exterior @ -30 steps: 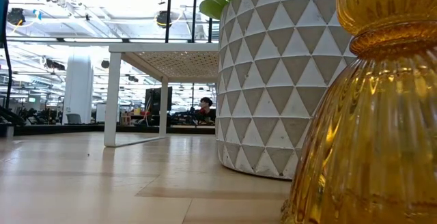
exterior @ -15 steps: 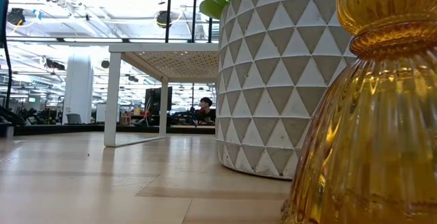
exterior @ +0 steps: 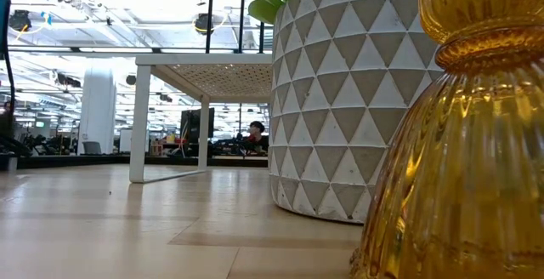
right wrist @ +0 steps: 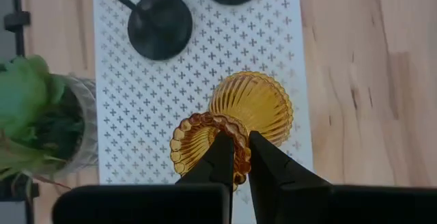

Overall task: Pick & Place candle stick holders
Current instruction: Put the top orange transparent candle holder on the shelf, then put the orange transparent candle holder on the shelf

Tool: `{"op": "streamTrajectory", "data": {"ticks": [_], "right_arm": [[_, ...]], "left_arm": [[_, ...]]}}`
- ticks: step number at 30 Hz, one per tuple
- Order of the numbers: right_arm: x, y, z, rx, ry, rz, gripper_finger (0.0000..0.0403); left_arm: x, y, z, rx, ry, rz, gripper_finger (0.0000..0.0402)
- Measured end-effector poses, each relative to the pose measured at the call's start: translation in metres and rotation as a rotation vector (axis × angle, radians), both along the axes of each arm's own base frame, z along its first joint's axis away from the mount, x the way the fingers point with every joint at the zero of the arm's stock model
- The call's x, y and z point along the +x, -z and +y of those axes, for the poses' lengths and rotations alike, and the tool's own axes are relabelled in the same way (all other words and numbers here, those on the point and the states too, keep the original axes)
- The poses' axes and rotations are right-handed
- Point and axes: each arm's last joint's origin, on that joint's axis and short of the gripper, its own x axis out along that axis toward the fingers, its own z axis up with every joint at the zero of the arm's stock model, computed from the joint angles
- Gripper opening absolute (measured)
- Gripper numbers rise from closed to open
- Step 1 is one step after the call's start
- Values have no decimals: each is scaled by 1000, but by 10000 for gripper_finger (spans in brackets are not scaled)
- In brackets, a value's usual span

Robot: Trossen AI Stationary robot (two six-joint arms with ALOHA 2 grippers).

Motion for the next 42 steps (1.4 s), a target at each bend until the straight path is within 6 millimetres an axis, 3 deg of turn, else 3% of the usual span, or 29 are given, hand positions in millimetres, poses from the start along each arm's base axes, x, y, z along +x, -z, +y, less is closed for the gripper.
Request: {"op": "streamTrajectory", "data": {"ticks": [12, 25, 34, 42], "right_arm": [[16, 20, -22, 89, -19, 87, 9], [16, 19, -22, 96, -17, 78, 11], [17, 20, -22, 99, -4, 75, 90], [16, 17, -21, 100, 3, 66, 110]], "left_arm": [[0, 2, 0, 11, 10, 18, 10], [0, 4, 0, 22, 10, 35, 10], [0, 4, 0, 23, 10, 36, 10], [0, 4, 0, 23, 10, 36, 10]]}}
